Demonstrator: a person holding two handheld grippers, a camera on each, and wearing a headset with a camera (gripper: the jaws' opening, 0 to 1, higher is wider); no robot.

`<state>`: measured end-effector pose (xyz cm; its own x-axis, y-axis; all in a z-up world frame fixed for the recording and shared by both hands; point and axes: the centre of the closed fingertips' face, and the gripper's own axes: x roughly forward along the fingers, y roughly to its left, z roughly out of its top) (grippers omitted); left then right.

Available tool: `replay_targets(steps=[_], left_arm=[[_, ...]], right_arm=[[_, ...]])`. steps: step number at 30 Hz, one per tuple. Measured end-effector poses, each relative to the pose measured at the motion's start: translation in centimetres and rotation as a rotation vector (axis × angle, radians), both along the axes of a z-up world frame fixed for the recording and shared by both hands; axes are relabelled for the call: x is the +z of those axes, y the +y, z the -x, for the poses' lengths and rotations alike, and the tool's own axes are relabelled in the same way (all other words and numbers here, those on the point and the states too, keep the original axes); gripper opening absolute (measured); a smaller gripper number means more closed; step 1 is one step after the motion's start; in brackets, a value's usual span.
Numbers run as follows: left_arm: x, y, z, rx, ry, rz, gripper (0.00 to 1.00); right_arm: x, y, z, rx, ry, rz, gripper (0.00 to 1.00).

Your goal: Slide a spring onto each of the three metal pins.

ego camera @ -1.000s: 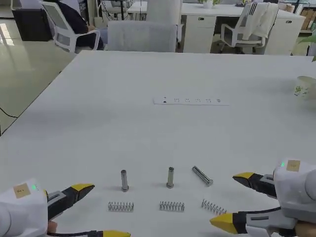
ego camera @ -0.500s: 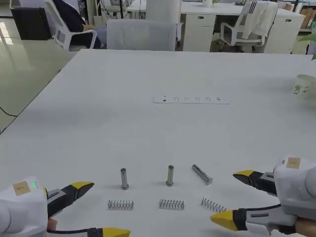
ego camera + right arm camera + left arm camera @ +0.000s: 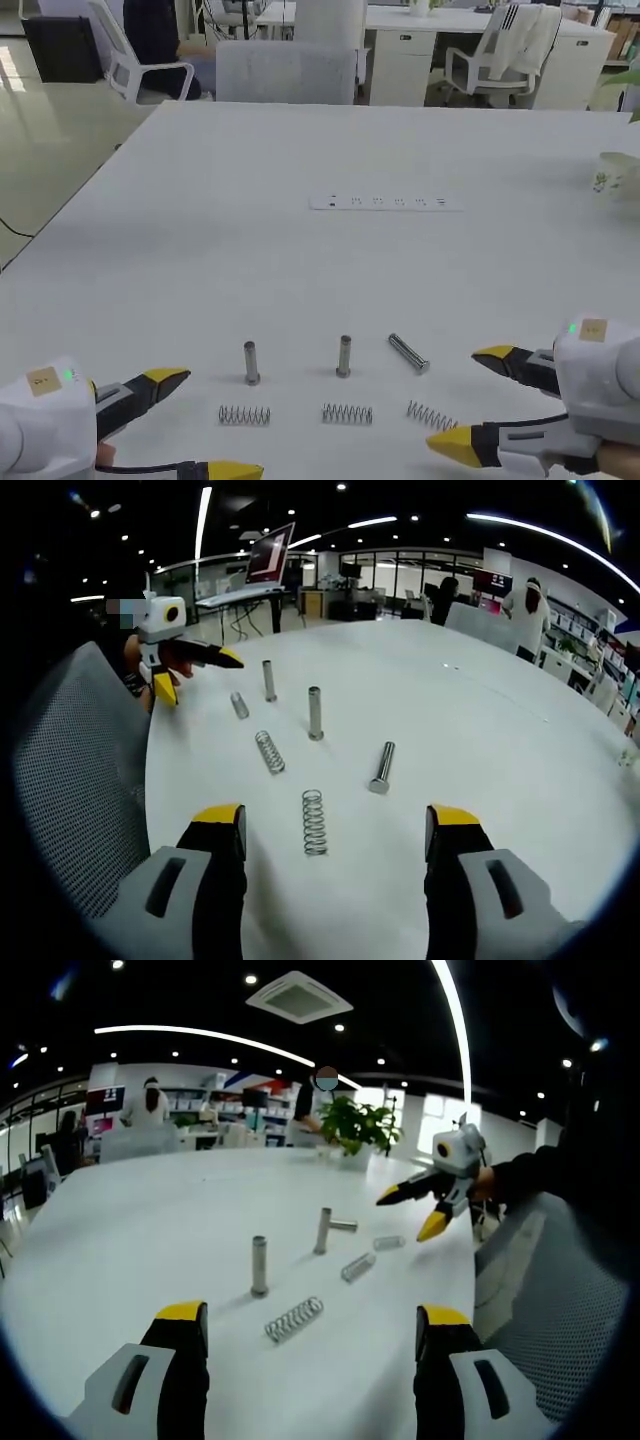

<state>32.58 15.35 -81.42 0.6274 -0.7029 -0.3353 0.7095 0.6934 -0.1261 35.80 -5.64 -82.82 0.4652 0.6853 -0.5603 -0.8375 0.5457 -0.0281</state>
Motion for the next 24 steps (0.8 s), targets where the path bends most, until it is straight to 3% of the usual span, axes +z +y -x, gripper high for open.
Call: replay_targets(steps=[24], left_arm=[[-0.24,-0.14,-0.17,0.001,0.008,0.002,0.82]], right_arm=[[-0.4,-0.19,-0.06,-0.004,0.015,0.008,0.71]])
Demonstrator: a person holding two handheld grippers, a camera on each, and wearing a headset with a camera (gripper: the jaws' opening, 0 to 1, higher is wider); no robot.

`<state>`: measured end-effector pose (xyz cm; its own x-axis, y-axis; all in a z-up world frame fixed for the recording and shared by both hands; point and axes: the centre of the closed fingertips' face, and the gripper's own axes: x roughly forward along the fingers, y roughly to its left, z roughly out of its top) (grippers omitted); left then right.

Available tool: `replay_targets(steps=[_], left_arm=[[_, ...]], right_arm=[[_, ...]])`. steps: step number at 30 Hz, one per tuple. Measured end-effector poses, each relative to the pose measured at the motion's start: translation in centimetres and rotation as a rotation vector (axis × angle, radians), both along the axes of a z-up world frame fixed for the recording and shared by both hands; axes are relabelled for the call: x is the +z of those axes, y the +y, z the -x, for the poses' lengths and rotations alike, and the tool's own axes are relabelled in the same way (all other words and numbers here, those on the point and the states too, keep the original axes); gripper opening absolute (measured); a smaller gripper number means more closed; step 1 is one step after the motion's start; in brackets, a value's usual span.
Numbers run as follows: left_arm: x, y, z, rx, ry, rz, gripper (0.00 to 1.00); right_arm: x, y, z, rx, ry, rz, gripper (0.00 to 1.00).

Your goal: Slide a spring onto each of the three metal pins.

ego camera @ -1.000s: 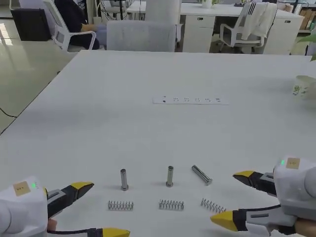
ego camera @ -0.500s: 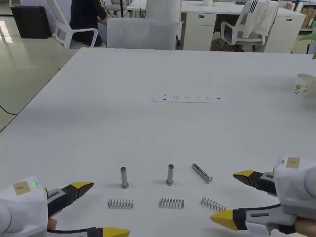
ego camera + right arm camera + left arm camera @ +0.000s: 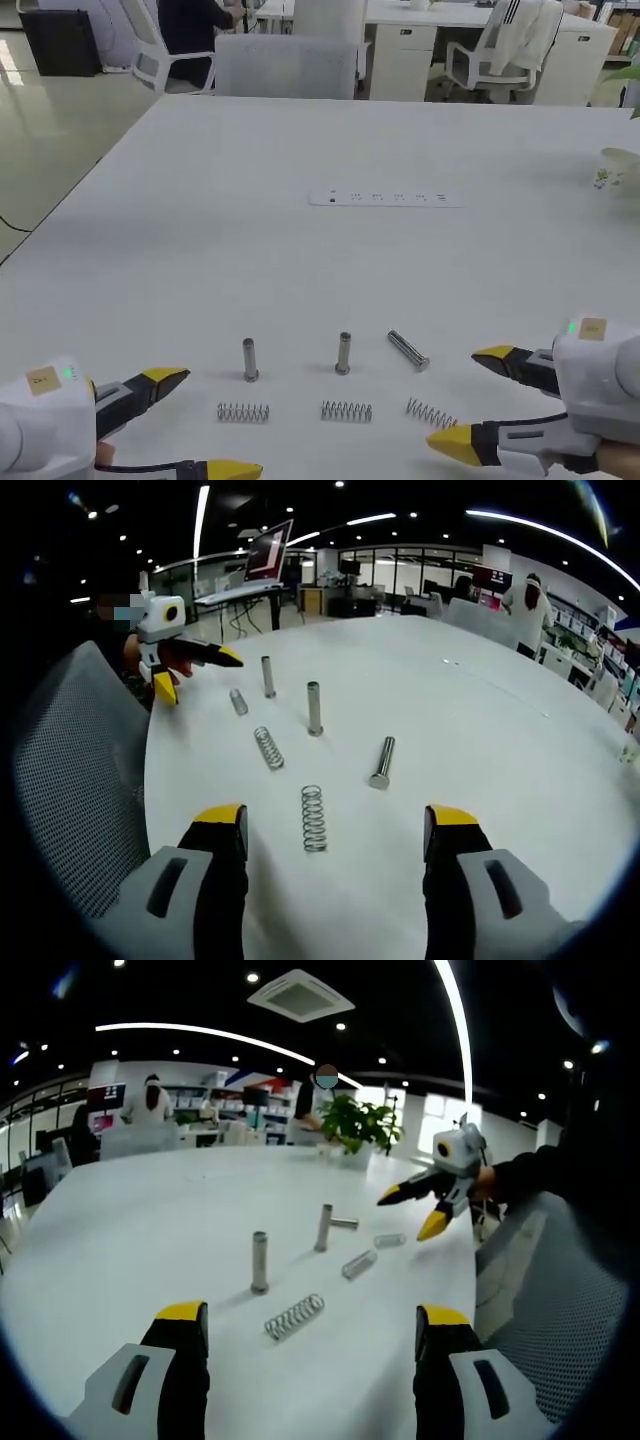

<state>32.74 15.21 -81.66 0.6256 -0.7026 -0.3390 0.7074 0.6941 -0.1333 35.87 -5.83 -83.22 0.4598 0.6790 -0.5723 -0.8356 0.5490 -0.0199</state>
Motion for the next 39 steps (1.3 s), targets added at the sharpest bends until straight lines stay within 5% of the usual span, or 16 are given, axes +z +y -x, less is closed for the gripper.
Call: replay_targets(steps=[23,39], left_arm=[[-0.1,0.1,0.0,0.0,-0.002,0.001,0.81],[0.2,0.1,0.1,0.003,-0.008,-0.003,0.81]], right_arm=[[0.1,0.2,-0.1,0.009,-0.011,0.024,0.67],[1.8,0.6,-3.5,-0.02,-0.048,0.059,0.53]])
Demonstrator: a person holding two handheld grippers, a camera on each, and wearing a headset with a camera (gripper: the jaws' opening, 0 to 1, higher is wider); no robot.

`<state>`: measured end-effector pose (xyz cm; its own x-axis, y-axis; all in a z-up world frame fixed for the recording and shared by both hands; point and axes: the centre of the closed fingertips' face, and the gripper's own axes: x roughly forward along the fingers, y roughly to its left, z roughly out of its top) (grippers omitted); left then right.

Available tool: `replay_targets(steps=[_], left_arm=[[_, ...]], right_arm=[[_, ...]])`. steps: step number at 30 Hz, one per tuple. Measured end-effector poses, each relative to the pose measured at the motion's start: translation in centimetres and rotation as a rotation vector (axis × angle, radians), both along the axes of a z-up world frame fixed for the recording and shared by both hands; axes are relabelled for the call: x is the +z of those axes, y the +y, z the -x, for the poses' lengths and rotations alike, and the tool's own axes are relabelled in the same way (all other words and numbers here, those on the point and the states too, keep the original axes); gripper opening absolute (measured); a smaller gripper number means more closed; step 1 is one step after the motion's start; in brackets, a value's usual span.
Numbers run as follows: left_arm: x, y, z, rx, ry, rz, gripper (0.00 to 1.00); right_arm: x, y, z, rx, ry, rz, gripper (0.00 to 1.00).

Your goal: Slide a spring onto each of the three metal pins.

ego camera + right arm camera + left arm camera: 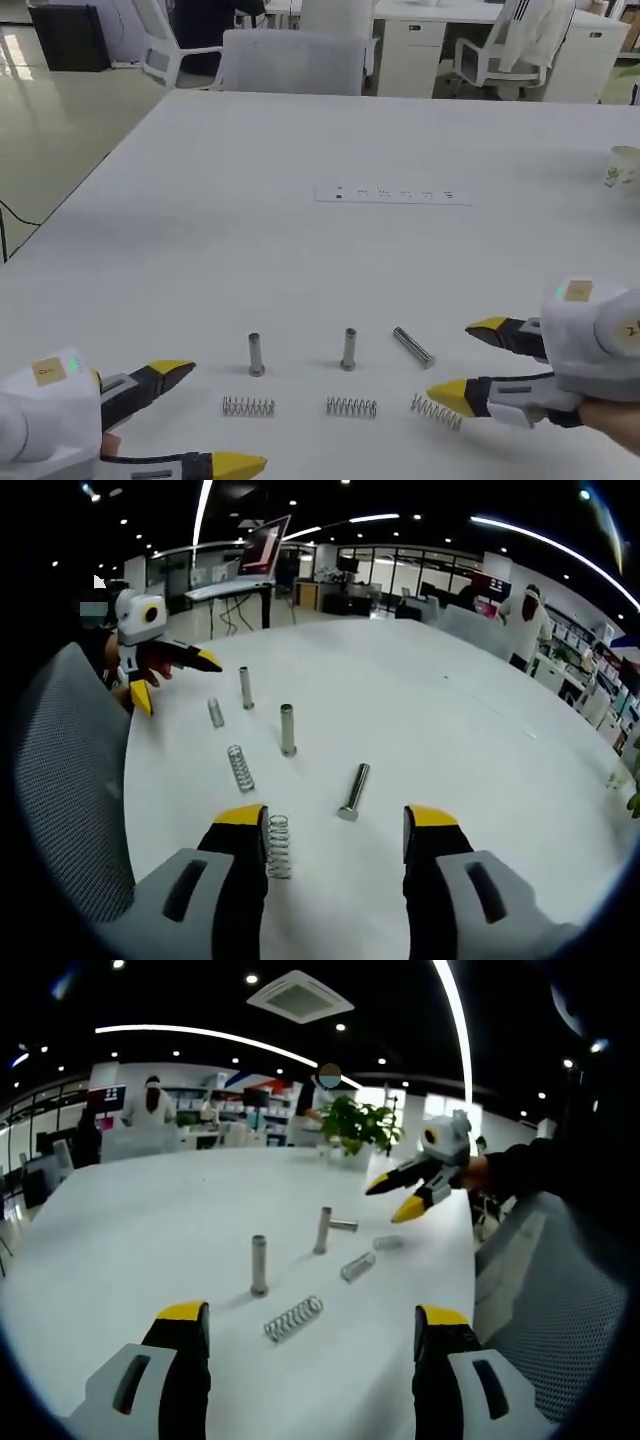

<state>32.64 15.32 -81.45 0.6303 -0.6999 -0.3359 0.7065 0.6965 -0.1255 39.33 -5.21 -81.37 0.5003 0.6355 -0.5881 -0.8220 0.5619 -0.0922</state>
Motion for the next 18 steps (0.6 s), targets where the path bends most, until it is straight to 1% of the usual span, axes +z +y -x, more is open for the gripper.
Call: replay_targets(steps=[12,18], left_arm=[[0.1,0.1,0.0,0.002,-0.003,-0.005,0.81],[0.1,0.3,0.0,0.003,-0.001,-0.008,0.81]], right_arm=[[-0.2,0.9,-2.7,-0.029,0.01,0.037,0.42],[-0.6,1.6,-3.6,-0.035,0.022,0.058,0.38]])
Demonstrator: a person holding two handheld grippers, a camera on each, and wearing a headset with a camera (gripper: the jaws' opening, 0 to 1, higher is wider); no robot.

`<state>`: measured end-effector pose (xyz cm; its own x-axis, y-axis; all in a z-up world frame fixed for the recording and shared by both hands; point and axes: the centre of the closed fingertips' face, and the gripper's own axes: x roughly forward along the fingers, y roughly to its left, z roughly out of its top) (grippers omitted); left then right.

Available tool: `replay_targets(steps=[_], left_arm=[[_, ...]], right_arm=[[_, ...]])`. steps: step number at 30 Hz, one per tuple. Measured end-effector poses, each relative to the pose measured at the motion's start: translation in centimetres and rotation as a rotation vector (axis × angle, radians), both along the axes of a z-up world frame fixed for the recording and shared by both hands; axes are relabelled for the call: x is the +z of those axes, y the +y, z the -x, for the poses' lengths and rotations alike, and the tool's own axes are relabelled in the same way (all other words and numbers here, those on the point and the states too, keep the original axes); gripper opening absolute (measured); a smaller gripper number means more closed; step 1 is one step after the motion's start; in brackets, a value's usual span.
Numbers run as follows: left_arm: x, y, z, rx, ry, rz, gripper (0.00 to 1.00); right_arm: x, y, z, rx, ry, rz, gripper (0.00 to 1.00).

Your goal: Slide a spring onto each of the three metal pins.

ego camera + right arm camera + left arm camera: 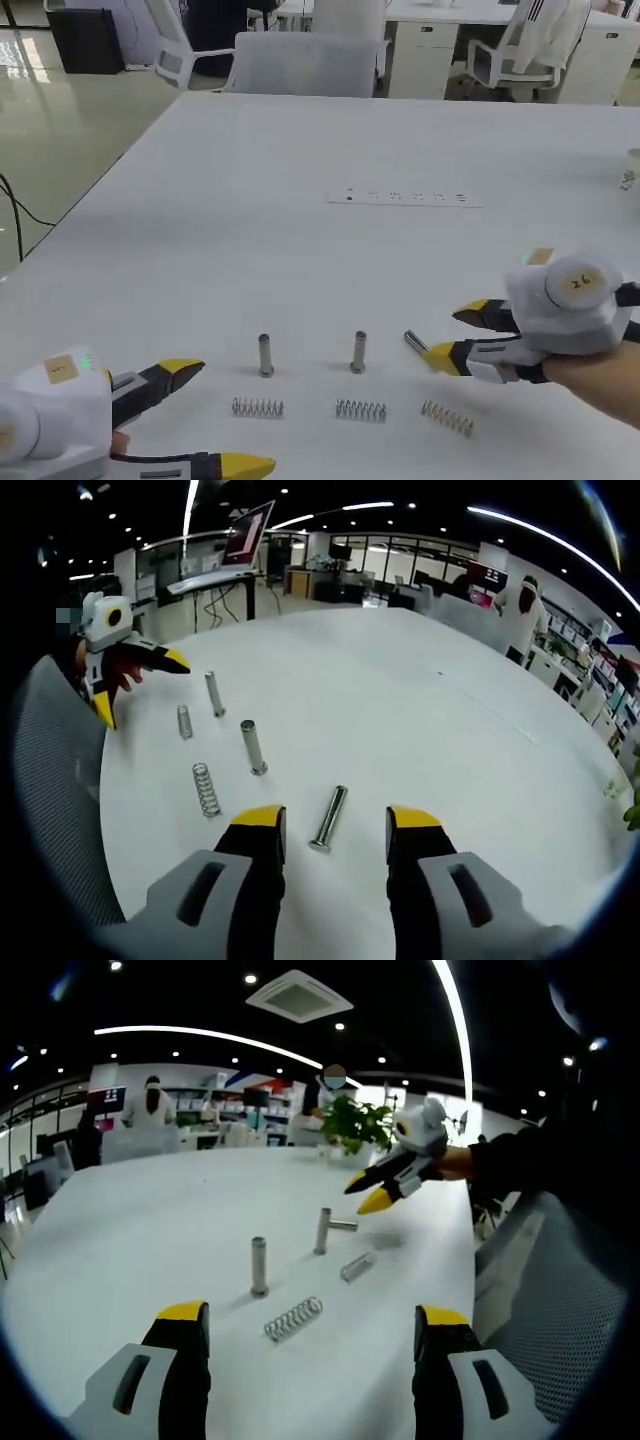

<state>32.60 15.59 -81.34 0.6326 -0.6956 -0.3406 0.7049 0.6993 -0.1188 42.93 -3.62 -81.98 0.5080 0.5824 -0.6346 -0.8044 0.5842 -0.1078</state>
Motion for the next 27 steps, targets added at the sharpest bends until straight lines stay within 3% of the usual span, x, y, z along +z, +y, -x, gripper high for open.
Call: replay_targets(steps=[18,27], left_arm=[[-0.1,-0.5,0.2,-0.013,0.007,-0.005,0.8],[-0.3,-0.6,0.4,-0.013,0.012,-0.004,0.8]], right_arm=[[-2.2,1.3,-1.9,-0.039,0.074,0.066,0.2],[-2.8,2.1,-2.4,-0.067,0.113,0.072,0.13]])
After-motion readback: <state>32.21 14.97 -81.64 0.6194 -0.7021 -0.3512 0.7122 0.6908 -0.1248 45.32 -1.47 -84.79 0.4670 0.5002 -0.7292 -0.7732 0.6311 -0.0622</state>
